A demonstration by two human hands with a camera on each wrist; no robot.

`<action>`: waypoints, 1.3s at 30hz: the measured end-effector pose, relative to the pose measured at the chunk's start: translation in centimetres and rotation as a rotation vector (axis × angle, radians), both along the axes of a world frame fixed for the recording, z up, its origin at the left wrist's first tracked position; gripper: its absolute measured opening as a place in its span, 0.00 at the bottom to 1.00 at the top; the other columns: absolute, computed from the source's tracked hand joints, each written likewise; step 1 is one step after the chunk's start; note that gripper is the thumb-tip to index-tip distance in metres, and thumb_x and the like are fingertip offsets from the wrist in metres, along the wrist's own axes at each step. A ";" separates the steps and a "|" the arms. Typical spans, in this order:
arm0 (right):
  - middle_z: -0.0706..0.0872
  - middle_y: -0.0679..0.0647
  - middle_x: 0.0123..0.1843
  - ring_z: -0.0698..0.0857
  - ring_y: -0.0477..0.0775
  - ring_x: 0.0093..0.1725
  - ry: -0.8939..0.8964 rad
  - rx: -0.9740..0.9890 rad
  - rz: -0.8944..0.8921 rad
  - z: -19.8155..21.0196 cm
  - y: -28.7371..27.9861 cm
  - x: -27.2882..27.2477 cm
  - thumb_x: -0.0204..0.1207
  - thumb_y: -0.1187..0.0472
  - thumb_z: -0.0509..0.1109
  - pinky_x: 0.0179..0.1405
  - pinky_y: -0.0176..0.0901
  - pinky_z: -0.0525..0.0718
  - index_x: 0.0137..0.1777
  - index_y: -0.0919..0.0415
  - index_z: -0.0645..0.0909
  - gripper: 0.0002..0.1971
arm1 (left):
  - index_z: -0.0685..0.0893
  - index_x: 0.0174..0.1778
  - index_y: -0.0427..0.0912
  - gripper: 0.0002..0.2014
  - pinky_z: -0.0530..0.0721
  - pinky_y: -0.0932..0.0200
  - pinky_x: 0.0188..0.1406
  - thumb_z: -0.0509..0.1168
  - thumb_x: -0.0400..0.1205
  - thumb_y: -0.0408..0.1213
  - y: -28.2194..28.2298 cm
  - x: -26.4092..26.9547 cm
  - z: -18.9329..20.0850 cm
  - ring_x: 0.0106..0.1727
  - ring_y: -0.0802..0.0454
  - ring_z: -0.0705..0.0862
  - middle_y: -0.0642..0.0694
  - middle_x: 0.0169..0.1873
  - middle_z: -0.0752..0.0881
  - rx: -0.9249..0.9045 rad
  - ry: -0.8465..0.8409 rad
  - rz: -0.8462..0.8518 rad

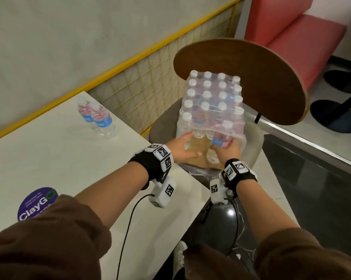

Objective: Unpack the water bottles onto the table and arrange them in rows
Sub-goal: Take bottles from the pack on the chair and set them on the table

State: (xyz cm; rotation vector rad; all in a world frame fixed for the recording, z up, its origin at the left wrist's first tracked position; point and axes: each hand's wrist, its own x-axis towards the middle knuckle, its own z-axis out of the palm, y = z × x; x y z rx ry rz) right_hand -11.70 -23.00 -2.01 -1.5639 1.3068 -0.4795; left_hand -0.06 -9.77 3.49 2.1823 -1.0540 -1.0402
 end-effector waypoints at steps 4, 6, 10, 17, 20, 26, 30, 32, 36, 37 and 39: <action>0.88 0.50 0.47 0.87 0.46 0.46 0.012 -0.062 0.502 -1.0 4.8 0.7 0.66 0.62 0.77 0.50 0.42 0.87 0.55 0.58 0.83 0.16 | 0.64 0.78 0.37 0.50 0.75 0.55 0.69 0.75 0.66 0.62 -1.2 -0.9 0.0 0.69 0.47 0.79 0.50 0.66 0.80 0.020 0.139 0.078; 0.88 0.56 0.54 0.87 0.54 0.52 0.011 0.040 0.674 -0.7 6.7 1.3 0.64 0.66 0.79 0.55 0.52 0.87 0.61 0.62 0.80 0.24 | 0.78 0.66 0.38 0.36 0.82 0.53 0.59 0.73 0.69 0.58 -0.8 -0.2 -0.6 0.59 0.46 0.85 0.44 0.54 0.87 0.061 0.000 0.120; 0.82 0.57 0.56 0.82 0.57 0.56 0.247 -0.006 0.727 1.5 5.3 2.7 0.73 0.68 0.71 0.46 0.27 0.79 0.66 0.65 0.74 0.21 | 0.84 0.52 0.41 0.15 0.88 0.50 0.46 0.72 0.74 0.44 2.0 1.4 -0.6 0.50 0.44 0.87 0.44 0.47 0.87 0.129 -0.093 0.087; 0.70 0.59 0.76 0.73 0.63 0.72 0.160 0.099 0.466 4.6 2.0 7.4 0.76 0.54 0.70 0.66 0.51 0.77 0.83 0.53 0.51 0.40 | 0.84 0.54 0.50 0.15 0.90 0.51 0.40 0.74 0.72 0.39 7.9 2.3 0.4 0.51 0.46 0.81 0.47 0.50 0.79 0.253 0.070 0.049; 0.71 0.54 0.75 0.75 0.62 0.69 0.256 0.097 0.458 3.8 2.1 8.4 0.76 0.50 0.69 0.55 0.44 0.75 0.80 0.55 0.61 0.34 | 0.84 0.58 0.51 0.17 0.89 0.51 0.42 0.74 0.73 0.39 11.6 3.0 0.9 0.51 0.49 0.80 0.45 0.53 0.80 0.332 0.091 0.003; 0.82 0.64 0.64 0.81 0.65 0.64 0.202 -0.109 0.458 3.5 3.4 6.2 0.71 0.55 0.75 0.62 0.53 0.78 0.70 0.60 0.75 0.27 | 0.84 0.58 0.54 0.18 0.86 0.56 0.37 0.75 0.72 0.41 21.2 5.5 2.0 0.54 0.46 0.83 0.46 0.58 0.80 0.429 0.022 0.038; 0.82 0.57 0.51 0.82 0.63 0.51 0.197 -0.202 0.592 4.4 7.1 3.8 0.64 0.60 0.79 0.54 0.58 0.82 0.51 0.44 0.75 0.20 | 0.83 0.61 0.53 0.20 0.87 0.50 0.47 0.75 0.73 0.41 27.3 7.2 3.0 0.60 0.42 0.83 0.48 0.59 0.80 0.542 -0.100 0.067; 0.80 0.56 0.50 0.79 0.59 0.50 0.219 -0.315 0.644 5.4 9.6 3.3 0.67 0.63 0.77 0.49 0.46 0.75 0.55 0.49 0.75 0.20 | 0.82 0.64 0.52 0.22 0.83 0.51 0.53 0.74 0.73 0.42 29.8 7.9 3.3 0.61 0.44 0.81 0.48 0.62 0.79 0.606 -0.212 0.040; 0.79 0.54 0.48 0.75 0.54 0.46 0.070 -0.270 0.727 7.5 15.9 3.0 0.70 0.67 0.76 0.34 0.41 0.65 0.59 0.58 0.76 0.19 | 0.84 0.62 0.51 0.20 0.76 0.61 0.49 0.73 0.73 0.37 34.0 8.9 3.9 0.54 0.50 0.79 0.47 0.63 0.81 0.650 -0.268 0.074; 0.79 0.51 0.45 0.75 0.54 0.44 0.073 -0.254 0.788 7.5 17.5 3.1 0.69 0.65 0.77 0.32 0.40 0.66 0.58 0.56 0.75 0.19 | 0.84 0.62 0.51 0.20 0.75 0.62 0.49 0.73 0.73 0.37 34.6 9.0 4.1 0.54 0.50 0.79 0.47 0.64 0.81 0.650 -0.264 0.077; 0.79 0.46 0.41 0.75 0.52 0.38 0.119 -0.232 0.930 7.3 21.3 3.3 0.67 0.61 0.78 0.31 0.36 0.71 0.53 0.50 0.75 0.19 | 0.83 0.64 0.52 0.20 0.75 0.65 0.44 0.71 0.75 0.37 35.7 9.2 4.2 0.52 0.51 0.80 0.48 0.66 0.79 0.650 -0.255 0.079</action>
